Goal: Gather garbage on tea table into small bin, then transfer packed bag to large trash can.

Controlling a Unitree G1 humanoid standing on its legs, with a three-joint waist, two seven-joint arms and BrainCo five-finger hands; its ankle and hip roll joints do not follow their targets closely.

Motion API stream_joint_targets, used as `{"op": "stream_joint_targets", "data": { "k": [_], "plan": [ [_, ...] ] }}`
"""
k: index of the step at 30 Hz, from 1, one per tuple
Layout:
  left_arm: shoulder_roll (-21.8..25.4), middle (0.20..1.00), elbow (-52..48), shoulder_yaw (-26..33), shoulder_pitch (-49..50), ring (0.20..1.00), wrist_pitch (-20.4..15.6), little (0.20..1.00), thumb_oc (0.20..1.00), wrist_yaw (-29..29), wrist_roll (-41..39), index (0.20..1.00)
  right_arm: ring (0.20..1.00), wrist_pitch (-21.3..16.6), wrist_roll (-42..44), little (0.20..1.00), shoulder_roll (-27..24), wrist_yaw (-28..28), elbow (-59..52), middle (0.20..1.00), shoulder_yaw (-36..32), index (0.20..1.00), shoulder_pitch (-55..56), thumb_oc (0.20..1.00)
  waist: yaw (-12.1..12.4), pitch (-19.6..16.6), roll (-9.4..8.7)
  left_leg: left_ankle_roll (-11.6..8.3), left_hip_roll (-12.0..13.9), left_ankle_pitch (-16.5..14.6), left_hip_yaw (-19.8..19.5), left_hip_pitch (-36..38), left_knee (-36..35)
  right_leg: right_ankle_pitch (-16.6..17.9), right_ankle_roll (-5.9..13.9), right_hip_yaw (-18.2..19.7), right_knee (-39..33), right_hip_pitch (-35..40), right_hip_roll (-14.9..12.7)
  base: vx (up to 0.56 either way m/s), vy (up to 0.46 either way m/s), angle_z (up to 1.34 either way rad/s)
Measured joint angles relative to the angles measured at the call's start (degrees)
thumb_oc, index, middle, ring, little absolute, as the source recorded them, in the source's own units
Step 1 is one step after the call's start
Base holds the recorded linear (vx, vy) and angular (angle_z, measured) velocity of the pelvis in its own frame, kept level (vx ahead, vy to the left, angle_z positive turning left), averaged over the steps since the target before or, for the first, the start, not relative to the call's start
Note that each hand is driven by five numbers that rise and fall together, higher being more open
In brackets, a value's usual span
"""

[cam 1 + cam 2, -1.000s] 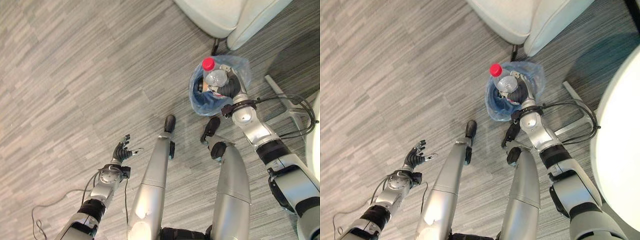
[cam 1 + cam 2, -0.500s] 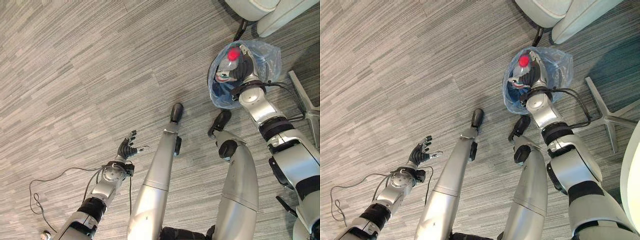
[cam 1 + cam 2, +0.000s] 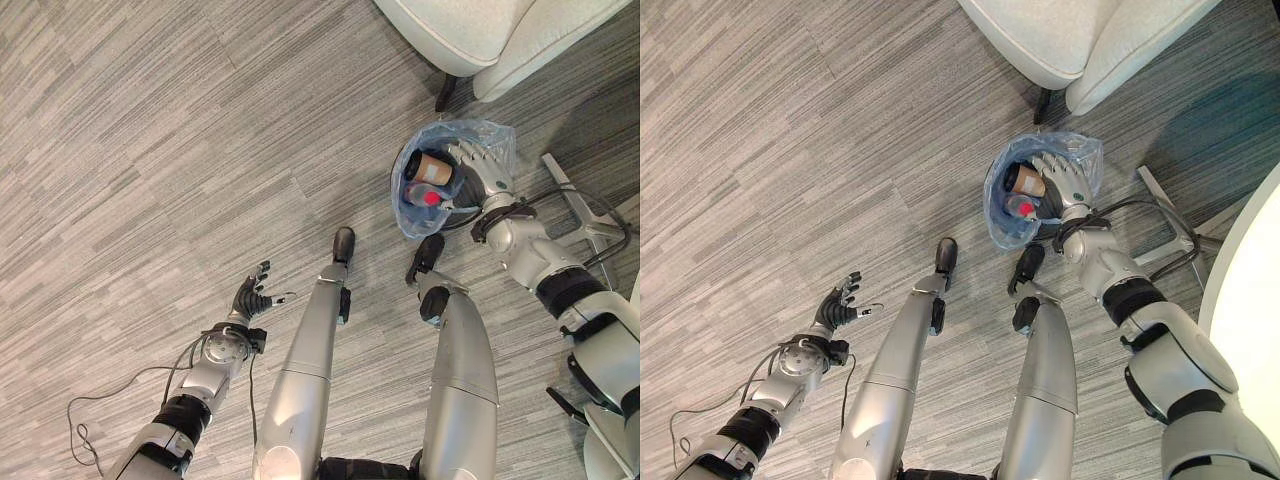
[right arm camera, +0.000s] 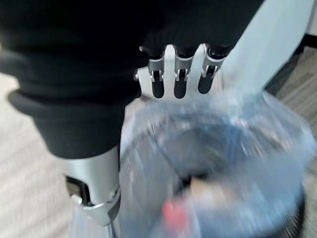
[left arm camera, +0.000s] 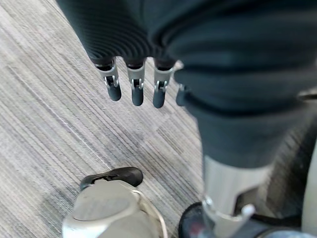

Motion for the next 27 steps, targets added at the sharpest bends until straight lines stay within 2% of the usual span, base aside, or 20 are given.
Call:
{"op": "stream_joint_targets", "data": {
  "k": [11, 12, 16, 22, 24, 26, 27],
  "plan": [
    [0.1, 1.000, 2.2, -0.3, -0.8, 1.000, -0.7, 1.000, 1.000, 1.1, 0.0, 1.000, 1.000, 1.5, -6.7, 1.000, 10.8, 2.4, 11.0, 1.000, 5.7, 1.000, 1.0, 1.000, 0.0, 0.0, -0.09, -0.36, -0.1, 0.3, -0.5, -4.5, 1.2, -0.3, -0.29, -0.1, 1.6, -4.5, -0.1, 0.00, -0.018, 0.03],
    [0.2, 1.000, 2.1, -0.2, -0.9, 1.000, -0.7, 1.000, 1.000, 1.1, 0.0, 1.000, 0.200, 1.4, -7.2, 0.200, 10.8, 2.7, 11.2, 0.200, 6.7, 0.200, 1.1, 0.200, 0.1, 0.0, -0.09, -0.34, -0.1, 0.2, -0.5, -5.3, 1.6, -0.5, -0.64, -0.1, 2.0, -5.2, -0.1, 0.00, 0.000, 0.00],
    [0.3, 1.000, 2.2, -0.6, -1.5, 1.000, -0.8, 1.000, 1.000, 1.5, 0.0, 1.000, 0.200, 1.3, -5.7, 0.200, 12.1, 2.9, 11.0, 0.200, 4.4, 0.200, 0.6, 0.200, 0.4, 0.0, -0.08, -0.38, -0.1, 0.2, -0.5, -6.8, 2.9, -0.8, -1.13, 0.1, 3.2, -6.7, -0.2, -0.02, 0.001, 0.01],
    [0.4, 1.000, 2.1, -0.5, -1.6, 1.000, -0.8, 1.000, 1.000, 1.5, 0.0, 1.000, 0.200, 1.3, -1.9, 0.200, 10.1, 3.3, 9.3, 0.200, 2.0, 0.200, -0.1, 0.200, 0.6, 0.0, -0.08, -0.50, -0.1, 0.4, -0.5, -6.6, 2.6, -0.7, -1.19, 0.2, 3.2, -6.6, -0.1, -0.02, 0.002, 0.01],
    [0.4, 1.000, 2.0, -0.4, -1.6, 1.000, -0.8, 1.000, 1.000, 1.5, 0.0, 1.000, 0.200, 1.3, 0.0, 0.200, 7.6, 3.0, 6.1, 0.200, -0.3, 0.200, -0.5, 0.200, 0.6, 0.0, -0.08, -0.52, 0.0, 0.7, -0.4, -6.4, 2.0, -0.4, -1.29, 0.2, 2.9, -6.5, -0.1, -0.07, 0.013, -0.01],
    [0.2, 1.000, 1.7, 0.1, -1.5, 1.000, -0.4, 1.000, 1.000, 1.5, 0.0, 1.000, 0.200, 1.3, 2.5, 0.200, 4.3, 2.4, -1.9, 0.200, -5.7, 0.200, 2.6, 0.200, 0.5, 0.0, -0.06, -0.39, 0.1, 2.2, -0.3, -1.3, -1.1, 1.4, -0.26, 0.0, -0.5, -1.4, 0.4, -0.11, 0.009, -0.06],
    [0.1, 1.000, 0.9, 0.6, -1.5, 1.000, -0.3, 1.000, 1.000, 1.3, 0.0, 1.000, 0.200, 1.2, 5.0, 0.200, 3.4, 2.0, -6.1, 0.200, -10.8, 0.200, 4.8, 0.200, 0.3, -0.1, -0.11, -0.31, 0.2, 2.8, -0.4, 1.9, -3.9, 2.1, -0.26, -0.2, -3.3, 1.8, 0.8, -0.09, 0.004, -0.06]
  ]
}}
